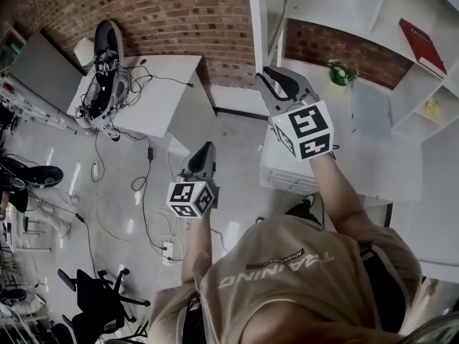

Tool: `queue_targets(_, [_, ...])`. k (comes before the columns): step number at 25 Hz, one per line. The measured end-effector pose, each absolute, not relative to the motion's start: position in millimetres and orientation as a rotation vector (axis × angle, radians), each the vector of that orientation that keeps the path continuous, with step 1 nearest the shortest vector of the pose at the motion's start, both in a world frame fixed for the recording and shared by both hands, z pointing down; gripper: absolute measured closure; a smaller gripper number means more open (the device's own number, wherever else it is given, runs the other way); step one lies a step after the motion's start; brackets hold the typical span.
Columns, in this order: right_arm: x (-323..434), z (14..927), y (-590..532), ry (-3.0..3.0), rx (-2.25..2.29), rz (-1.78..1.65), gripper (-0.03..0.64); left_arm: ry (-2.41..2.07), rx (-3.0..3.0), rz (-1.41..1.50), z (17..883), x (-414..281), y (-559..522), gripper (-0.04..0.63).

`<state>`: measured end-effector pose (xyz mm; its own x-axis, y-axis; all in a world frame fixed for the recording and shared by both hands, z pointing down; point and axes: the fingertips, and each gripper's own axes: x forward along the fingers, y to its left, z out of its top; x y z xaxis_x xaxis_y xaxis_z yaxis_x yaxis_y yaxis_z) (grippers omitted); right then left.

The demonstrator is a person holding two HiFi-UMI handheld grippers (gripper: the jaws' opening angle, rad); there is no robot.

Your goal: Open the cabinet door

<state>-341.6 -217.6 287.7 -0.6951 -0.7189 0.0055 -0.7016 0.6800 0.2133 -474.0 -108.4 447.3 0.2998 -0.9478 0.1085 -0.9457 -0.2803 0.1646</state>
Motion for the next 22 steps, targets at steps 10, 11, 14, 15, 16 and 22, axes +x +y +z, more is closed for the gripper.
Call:
queue_targets(10, [-332.9,289.9,-204.3,-2.786,1.17,-0.329,0.569,-1.611,2.399,-0.032,468.1,-446.4,-121.0,0.588])
queue_targets(11, [-329.8,289.7,-203.5,-2.789,1.169,-0.326,0.583,-1.596,2.405,-0.027,469.3,-441.2,-122.4,0.588])
queue_targets(14, [-318.6,292.5,-202.0,-2.781,1.176,-0.318,0.592,-1.577,2.413,-0.016,469.5,-432.4,-124.8,0.588])
queue_targets(15, [-312.8,295.3,-201.6,-2.775,1.179,-0.309,0.594,-1.577,2.414,-0.014,468.9,-430.4,-125.0,0.588])
queue_targets(16, [-305.3,298.5,-201.6,-2.769,1.185,-0.297,0.597,-1.576,2.415,-0.012,468.2,-427.5,-125.6,0.588])
queue_targets(22, [-233.9,317.2,-207.1,-2.72,1.268,-0.206,0.603,-1.531,2.465,0.005,459.4,-383.8,-135.6,0.588])
